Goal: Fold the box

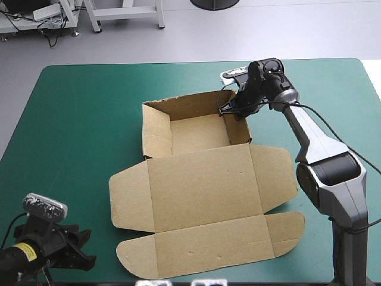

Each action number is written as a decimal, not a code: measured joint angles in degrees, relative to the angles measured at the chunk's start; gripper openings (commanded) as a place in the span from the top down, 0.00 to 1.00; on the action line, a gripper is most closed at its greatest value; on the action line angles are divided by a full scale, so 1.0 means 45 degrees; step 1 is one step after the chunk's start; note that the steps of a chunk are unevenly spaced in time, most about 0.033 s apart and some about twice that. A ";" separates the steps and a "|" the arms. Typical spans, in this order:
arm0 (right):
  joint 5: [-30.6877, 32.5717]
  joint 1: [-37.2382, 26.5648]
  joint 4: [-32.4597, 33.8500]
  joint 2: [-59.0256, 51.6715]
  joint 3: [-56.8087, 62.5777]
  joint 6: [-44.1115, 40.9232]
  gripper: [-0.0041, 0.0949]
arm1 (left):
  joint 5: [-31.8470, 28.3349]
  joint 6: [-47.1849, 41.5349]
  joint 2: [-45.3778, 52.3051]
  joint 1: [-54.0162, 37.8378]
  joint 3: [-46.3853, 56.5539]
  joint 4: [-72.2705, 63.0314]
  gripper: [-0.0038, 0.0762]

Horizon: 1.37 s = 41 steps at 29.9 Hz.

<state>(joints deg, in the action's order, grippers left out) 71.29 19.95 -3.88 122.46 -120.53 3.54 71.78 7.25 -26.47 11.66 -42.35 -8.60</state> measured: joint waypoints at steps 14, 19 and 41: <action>-0.0018 -0.2749 0.1607 -0.0196 0.0000 -0.0987 0.96 | 0.0000 0.0027 0.1241 0.0000 0.0936 0.0390 0.68; -0.0018 -0.6128 0.0978 -0.0251 0.0000 -0.0787 0.96 | 0.0000 0.0030 0.1241 0.0000 0.0936 0.0889 0.68; -0.0028 -1.0944 -0.0909 0.0081 0.0000 0.0669 0.42 | 0.0000 0.0080 0.1252 0.0000 0.0936 0.1347 0.68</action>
<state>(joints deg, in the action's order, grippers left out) 71.16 -29.30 -7.97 122.82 -120.53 6.55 71.78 7.61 -20.84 11.66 -38.13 -2.54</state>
